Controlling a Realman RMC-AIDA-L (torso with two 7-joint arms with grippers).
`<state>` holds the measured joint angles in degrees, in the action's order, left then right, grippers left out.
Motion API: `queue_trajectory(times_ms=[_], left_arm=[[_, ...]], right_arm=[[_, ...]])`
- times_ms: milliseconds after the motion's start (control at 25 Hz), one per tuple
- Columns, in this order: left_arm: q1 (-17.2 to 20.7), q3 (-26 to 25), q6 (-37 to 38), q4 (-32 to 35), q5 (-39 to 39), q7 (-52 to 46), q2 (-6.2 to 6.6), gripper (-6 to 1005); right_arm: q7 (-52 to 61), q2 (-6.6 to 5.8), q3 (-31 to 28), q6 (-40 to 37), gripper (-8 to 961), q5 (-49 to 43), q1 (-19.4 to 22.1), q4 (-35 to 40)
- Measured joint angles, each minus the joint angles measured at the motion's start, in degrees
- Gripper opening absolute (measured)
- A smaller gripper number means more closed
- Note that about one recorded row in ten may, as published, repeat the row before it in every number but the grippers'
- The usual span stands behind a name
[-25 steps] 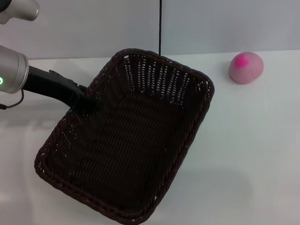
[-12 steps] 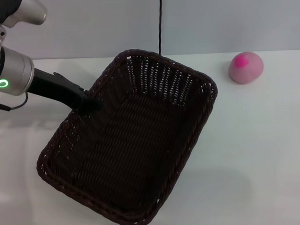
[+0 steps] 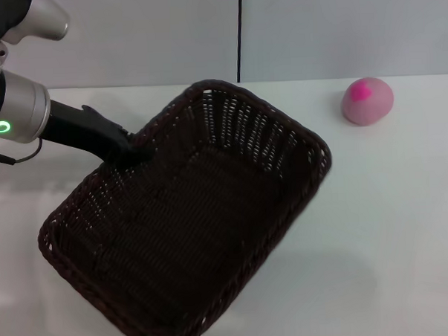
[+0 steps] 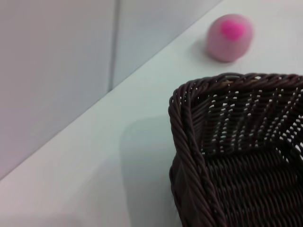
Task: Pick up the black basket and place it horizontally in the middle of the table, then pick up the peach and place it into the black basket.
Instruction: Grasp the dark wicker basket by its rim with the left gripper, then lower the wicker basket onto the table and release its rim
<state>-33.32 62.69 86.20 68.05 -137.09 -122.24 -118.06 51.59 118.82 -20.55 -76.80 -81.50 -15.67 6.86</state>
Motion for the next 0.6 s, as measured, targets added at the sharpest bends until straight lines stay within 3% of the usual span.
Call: queue_trajectory(times_ms=[280, 600], left_arm=[[0.92, 0.21, -0.81, 1.06, 2.85, 2.46, -0.04, 220], [2.47, 0.27, -1.46, 3.49, 11.45, 7.22, -0.05, 195]], right_arm=[[0.0, 0.0, -0.47, 0.0, 605, 0.03, 0.03, -0.04], [0.0, 0.0, -0.61, 0.06, 605, 0.03, -0.06, -0.09]])
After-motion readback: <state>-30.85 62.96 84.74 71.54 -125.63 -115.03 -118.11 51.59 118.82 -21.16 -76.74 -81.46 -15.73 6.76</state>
